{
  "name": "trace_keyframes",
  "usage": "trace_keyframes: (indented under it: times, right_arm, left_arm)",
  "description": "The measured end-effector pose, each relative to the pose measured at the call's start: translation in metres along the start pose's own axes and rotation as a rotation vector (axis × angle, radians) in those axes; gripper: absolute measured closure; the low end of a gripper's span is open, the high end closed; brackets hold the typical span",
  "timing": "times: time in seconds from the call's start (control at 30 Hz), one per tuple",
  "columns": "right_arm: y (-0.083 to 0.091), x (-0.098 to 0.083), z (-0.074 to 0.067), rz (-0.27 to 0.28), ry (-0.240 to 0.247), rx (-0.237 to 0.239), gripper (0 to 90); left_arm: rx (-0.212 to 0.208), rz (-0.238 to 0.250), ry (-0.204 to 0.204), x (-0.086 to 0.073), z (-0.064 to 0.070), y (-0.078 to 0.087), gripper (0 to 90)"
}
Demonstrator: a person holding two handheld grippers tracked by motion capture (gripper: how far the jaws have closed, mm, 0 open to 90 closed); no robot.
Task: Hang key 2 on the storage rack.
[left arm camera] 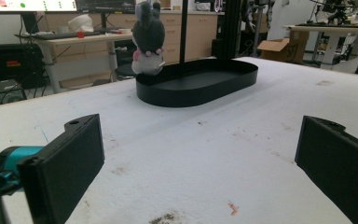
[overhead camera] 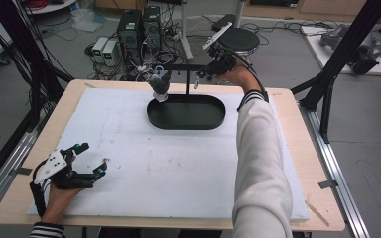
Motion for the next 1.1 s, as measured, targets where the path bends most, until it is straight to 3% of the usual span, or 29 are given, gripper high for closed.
trace_keyframes:
  times: [0.7, 1.1]
  right_arm:
    - [-0.005, -0.003, 0.011, -0.003, -0.002, -0.06, 88.5]
    - [-0.006, -0.004, 0.017, 0.007, -0.031, -0.095, 88.0]
  left_arm:
    - [-0.001, -0.001, -0.002, 0.0, 0.001, 0.0, 1.7]
    - [-0.001, -0.003, -0.005, 0.0, 0.001, 0.0, 1.7]
Point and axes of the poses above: each handheld gripper's, and its own axes: y roughly backward along the jaws, x roughly out of its top, z roughly to its right, the point moved 6 cm from there along -y, roughly forward along the jaws, and after that the axes turned 8 degrees about x, right-handed, at the moved point
